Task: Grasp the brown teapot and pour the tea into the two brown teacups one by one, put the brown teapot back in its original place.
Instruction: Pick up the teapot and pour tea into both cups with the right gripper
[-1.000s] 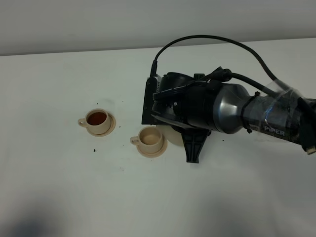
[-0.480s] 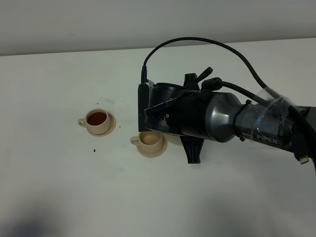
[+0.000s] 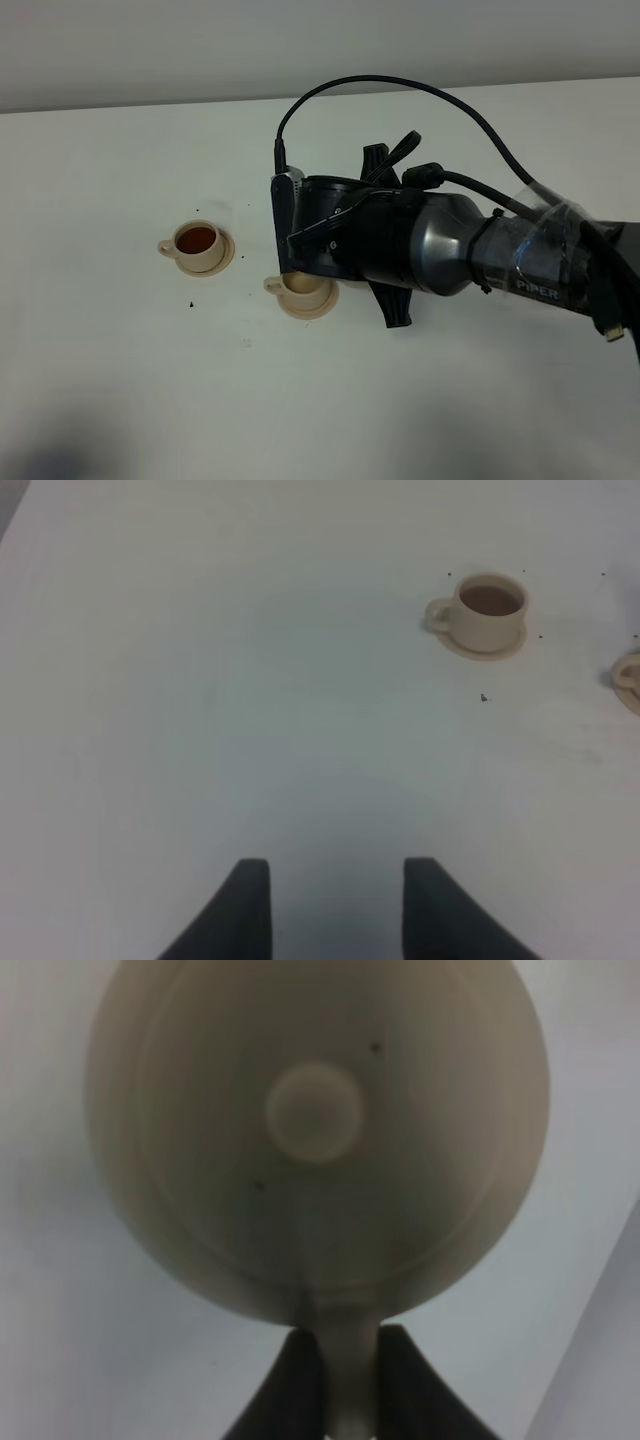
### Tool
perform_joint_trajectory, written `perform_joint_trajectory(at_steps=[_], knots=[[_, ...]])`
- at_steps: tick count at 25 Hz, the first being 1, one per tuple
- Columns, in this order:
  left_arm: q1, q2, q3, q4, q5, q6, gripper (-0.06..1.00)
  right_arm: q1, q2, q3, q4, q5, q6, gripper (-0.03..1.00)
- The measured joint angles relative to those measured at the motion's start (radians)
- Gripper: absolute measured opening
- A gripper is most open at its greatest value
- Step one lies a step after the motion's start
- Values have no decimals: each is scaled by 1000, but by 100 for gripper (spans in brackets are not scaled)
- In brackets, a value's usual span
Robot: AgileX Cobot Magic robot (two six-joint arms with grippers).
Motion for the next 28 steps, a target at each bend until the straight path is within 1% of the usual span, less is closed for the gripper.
perform_joint_trajectory(at_steps=[8, 16, 28], knots=[[0, 0, 0, 0, 0, 1, 36, 18, 28, 0, -33, 1, -12, 13], [0, 0, 0, 0, 0, 1, 36, 20, 34, 0, -58, 30, -14, 13], [0, 0, 0, 0, 0, 1, 36, 57, 34, 0, -134, 42, -17, 13]])
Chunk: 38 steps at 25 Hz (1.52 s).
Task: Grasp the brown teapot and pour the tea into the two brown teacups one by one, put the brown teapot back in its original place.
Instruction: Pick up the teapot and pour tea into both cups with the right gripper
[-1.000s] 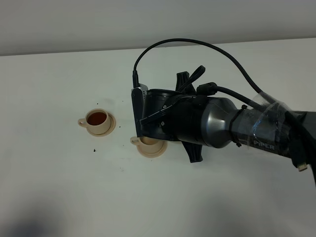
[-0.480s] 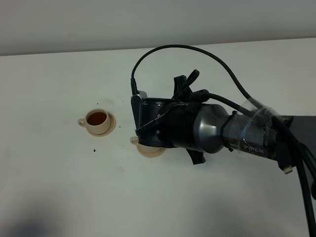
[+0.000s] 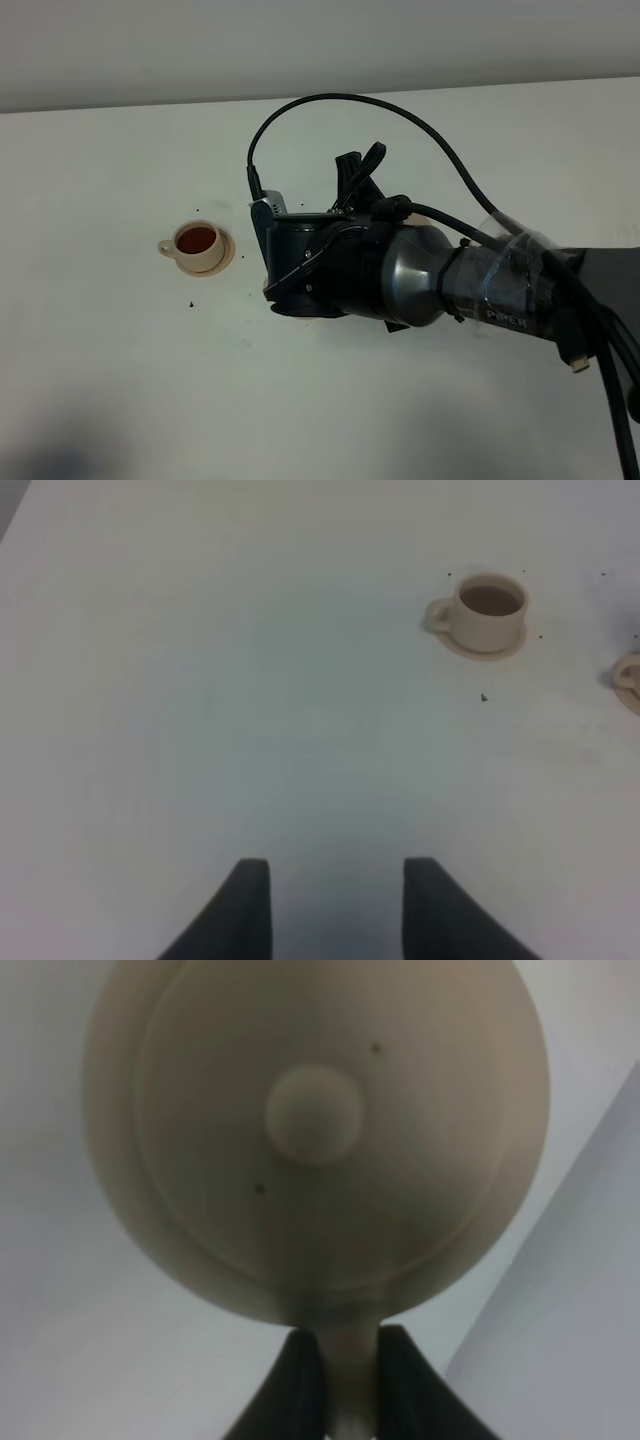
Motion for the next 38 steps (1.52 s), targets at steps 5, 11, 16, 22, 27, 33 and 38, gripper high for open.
perform_joint_trajectory(at_steps=[5, 11, 16, 22, 27, 33, 38], knots=[[0, 0, 0, 0, 0, 0, 36, 0, 0, 0, -25, 3, 0, 13], [0, 0, 0, 0, 0, 0, 36, 0, 0, 0, -50, 3, -5, 13], [0, 0, 0, 0, 0, 0, 36, 0, 0, 0, -62, 4, -27, 13], [0, 0, 0, 0, 0, -2, 36, 0, 0, 0, -82, 4, -34, 13], [0, 0, 0, 0, 0, -2, 36, 0, 0, 0, -91, 4, -51, 13], [0, 0, 0, 0, 0, -2, 36, 0, 0, 0, -101, 4, -68, 13], [0, 0, 0, 0, 0, -2, 36, 0, 0, 0, -109, 4, -83, 13]])
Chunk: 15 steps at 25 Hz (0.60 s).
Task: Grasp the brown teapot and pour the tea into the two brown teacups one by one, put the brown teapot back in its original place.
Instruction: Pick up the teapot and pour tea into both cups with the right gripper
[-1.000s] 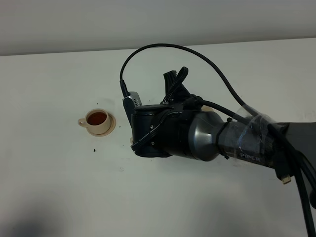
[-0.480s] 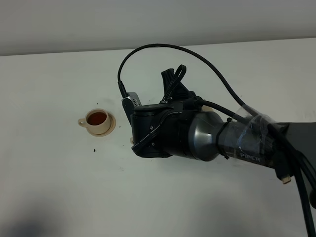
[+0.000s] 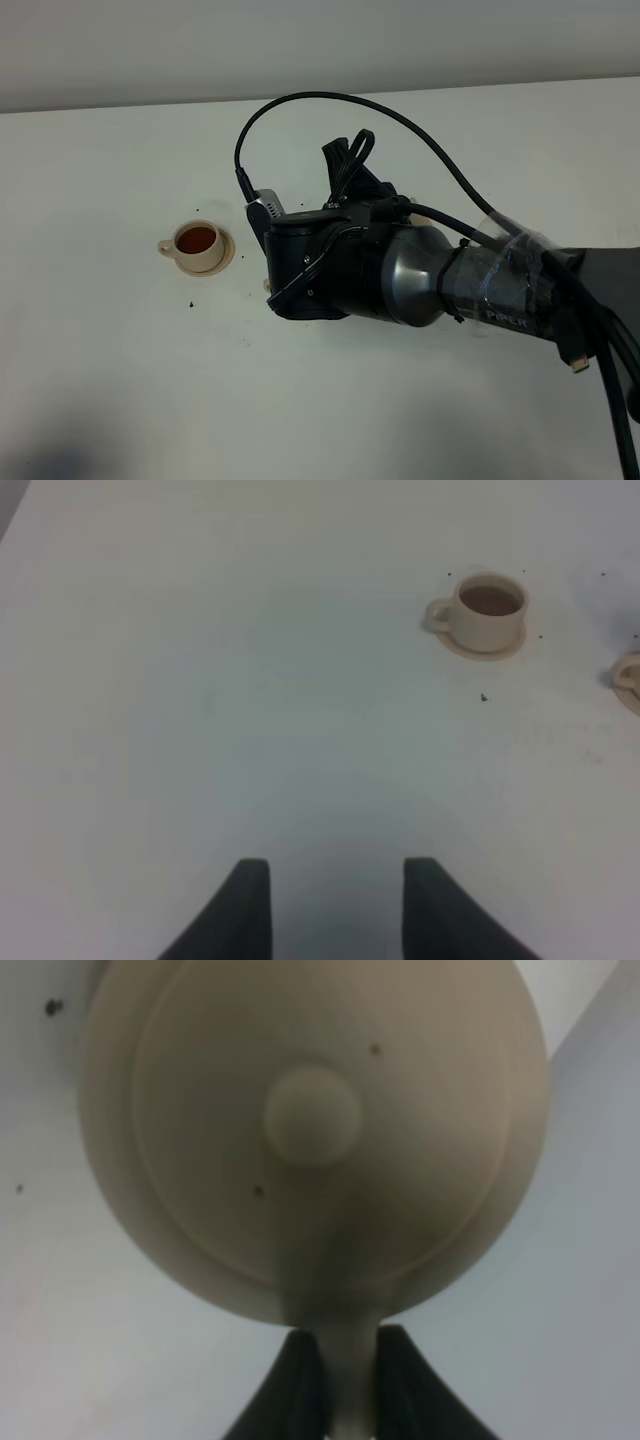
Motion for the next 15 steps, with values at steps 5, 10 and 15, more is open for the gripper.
perform_joint_trajectory(at_steps=[5, 10, 15], knots=[[0, 0, 0, 0, 0, 1, 36, 0, 0, 0, -8, 0, -15, 13], [0, 0, 0, 0, 0, 2, 36, 0, 0, 0, -21, 0, -21, 13], [0, 0, 0, 0, 0, 2, 36, 0, 0, 0, -25, 0, -31, 13]])
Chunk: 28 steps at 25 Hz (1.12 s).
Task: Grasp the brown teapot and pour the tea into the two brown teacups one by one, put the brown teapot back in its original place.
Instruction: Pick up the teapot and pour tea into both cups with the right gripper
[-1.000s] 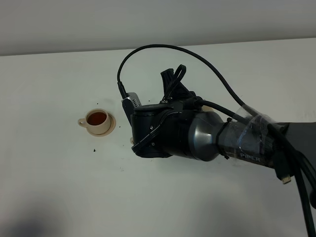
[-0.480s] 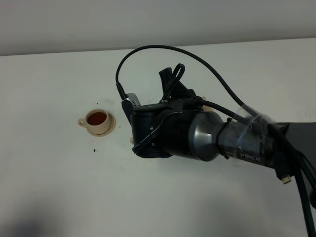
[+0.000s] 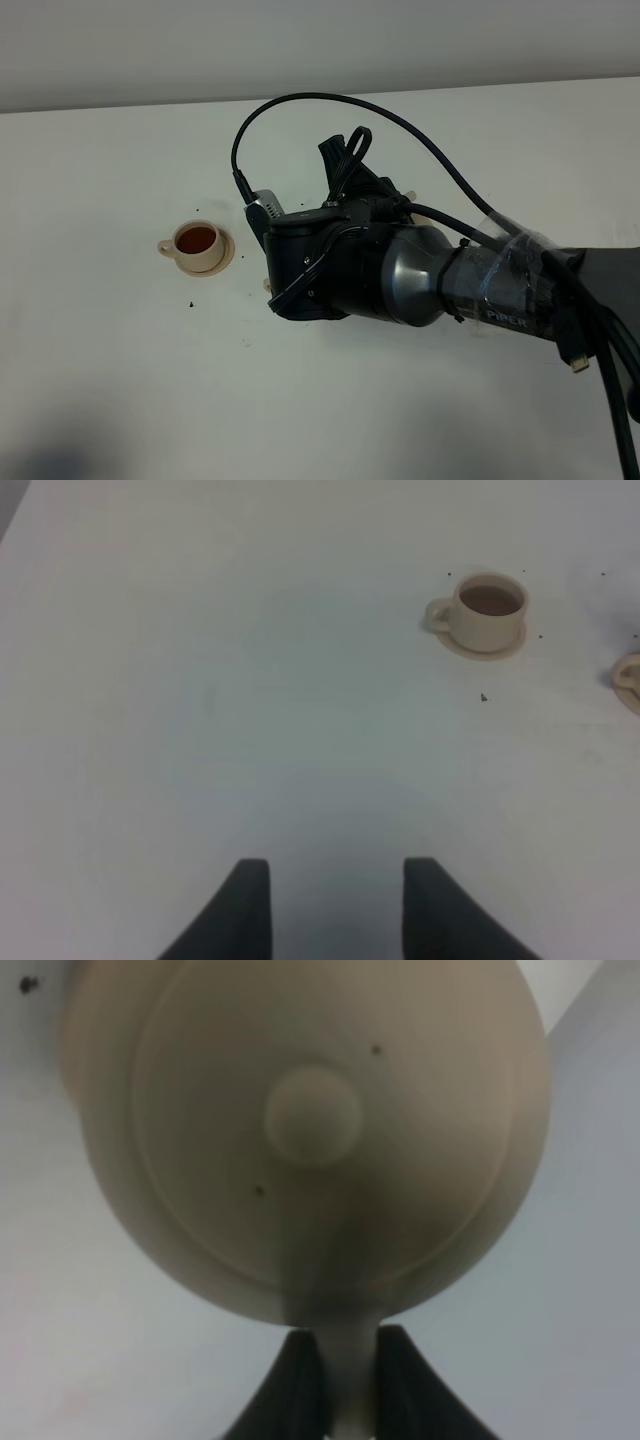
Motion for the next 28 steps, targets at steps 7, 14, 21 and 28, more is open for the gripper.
perform_joint_trajectory(at_steps=[7, 14, 21, 28], knots=[[0, 0, 0, 0, 0, 0, 36, 0, 0, 0, -1, -1, -16, 13], [0, 0, 0, 0, 0, 0, 36, 0, 0, 0, -8, -2, -25, 13], [0, 0, 0, 0, 0, 0, 36, 0, 0, 0, -17, -4, -45, 13], [0, 0, 0, 0, 0, 0, 36, 0, 0, 0, -28, -11, -50, 13]])
